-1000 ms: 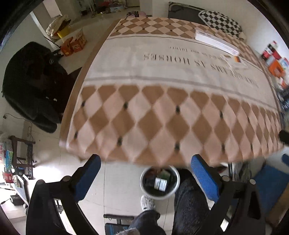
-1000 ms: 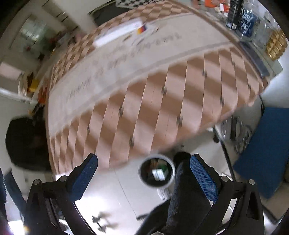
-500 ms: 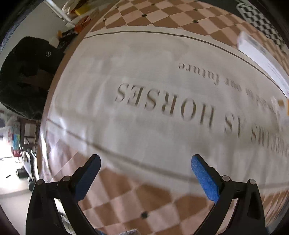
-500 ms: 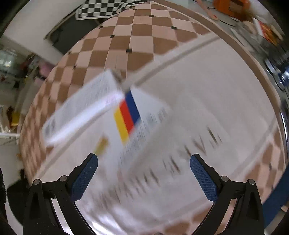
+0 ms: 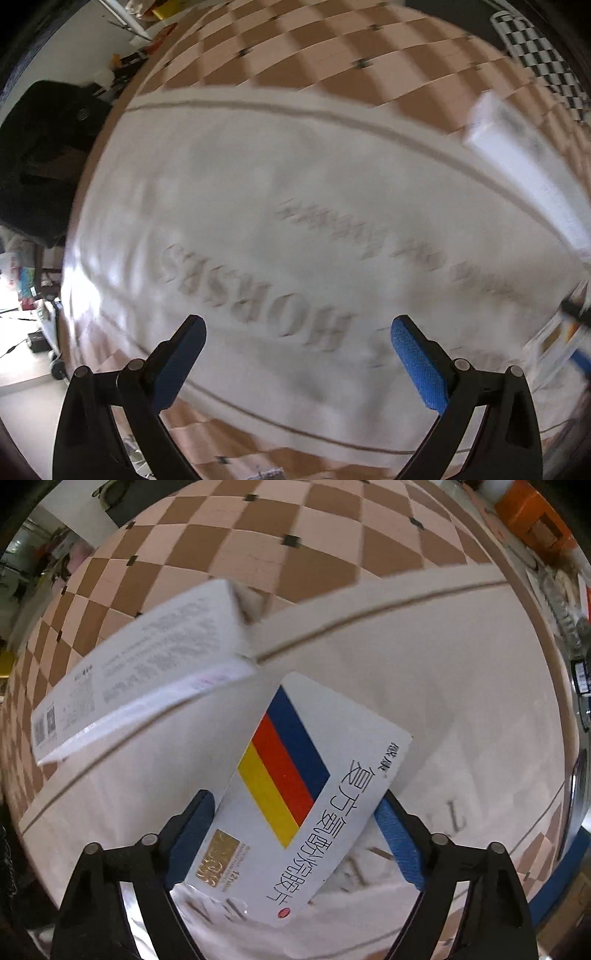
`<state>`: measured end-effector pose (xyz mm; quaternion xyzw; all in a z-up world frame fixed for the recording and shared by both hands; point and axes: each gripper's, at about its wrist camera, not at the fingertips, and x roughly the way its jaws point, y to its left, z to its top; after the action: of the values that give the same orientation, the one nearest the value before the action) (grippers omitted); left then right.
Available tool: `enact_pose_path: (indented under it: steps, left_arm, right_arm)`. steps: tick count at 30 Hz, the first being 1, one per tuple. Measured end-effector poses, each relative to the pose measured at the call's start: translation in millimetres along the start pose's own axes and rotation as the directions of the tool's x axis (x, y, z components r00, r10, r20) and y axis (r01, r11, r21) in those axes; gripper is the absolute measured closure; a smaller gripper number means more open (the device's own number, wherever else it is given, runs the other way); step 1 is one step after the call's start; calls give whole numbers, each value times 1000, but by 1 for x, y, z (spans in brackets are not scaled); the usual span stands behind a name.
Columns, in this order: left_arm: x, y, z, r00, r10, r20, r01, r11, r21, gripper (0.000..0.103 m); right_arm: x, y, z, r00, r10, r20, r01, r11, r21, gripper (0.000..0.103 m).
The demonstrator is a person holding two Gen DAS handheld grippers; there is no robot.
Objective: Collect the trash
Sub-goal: 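Grasp the white barcode box with left tool while right tool grasps striped medicine box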
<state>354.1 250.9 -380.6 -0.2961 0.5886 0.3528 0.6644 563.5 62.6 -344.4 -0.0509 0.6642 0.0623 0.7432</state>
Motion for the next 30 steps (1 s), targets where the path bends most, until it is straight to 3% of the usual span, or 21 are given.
enact_pose_path:
  steps: [4, 9, 14, 16, 17, 19, 21, 23, 25, 26, 28, 30]
  left_arm:
    - [-19, -41, 24, 989, -146, -18, 145, 989, -34, 1]
    - [-25, -87, 64, 919, -383, -87, 358, 908, -220, 1]
    - [-8, -121, 88, 878, -457, -144, 377, 844, -382, 1]
    - [-2, -133, 94, 873, -460, -163, 356, 828, -432, 2]
    - [3, -135, 98, 872, -456, -175, 339, 823, -455, 5]
    - [10, -133, 101, 877, -439, -195, 307, 825, -474, 26]
    - [8, -132, 101, 888, -413, -200, 292, 844, -449, 38]
    - [-1, -134, 103, 917, -356, -178, 282, 897, -342, 42]
    - [-14, -136, 96, 956, -261, -131, 241, 959, -147, 47]
    - [-18, -137, 89, 969, -220, -109, 217, 975, -36, 48]
    - [-19, -134, 76, 984, -155, -91, 164, 982, 94, 48]
    - [-5, -127, 65, 976, -158, -148, 174, 979, 102, 47]
  right_arm:
    - [-23, -40, 20, 998, -20, 58, 20, 1000, 7, 16]
    - [-25, -73, 74, 994, -71, 81, 66, 996, 63, 16]
    - [-16, -73, 116, 992, -109, 71, 104, 993, 60, 16]
    - [-13, -69, 127, 991, -114, 66, 110, 992, 55, 16]
    - [-12, -68, 128, 991, -116, 63, 113, 992, 55, 16]
    - [-6, -58, 150, 992, -116, 49, 114, 993, 41, 16]
    - [-2, -54, 155, 992, -120, 32, 120, 993, 17, 16]
    - [3, -50, 147, 993, -121, 14, 121, 992, -26, 16]
    - [7, -44, 144, 992, -126, -11, 125, 990, -67, 16]
    - [10, -41, 142, 991, -131, -29, 128, 988, -91, 16]
    - [14, -32, 145, 989, -140, -36, 136, 985, -106, 16]
    - [18, -34, 147, 986, -157, -55, 151, 984, -99, 15]
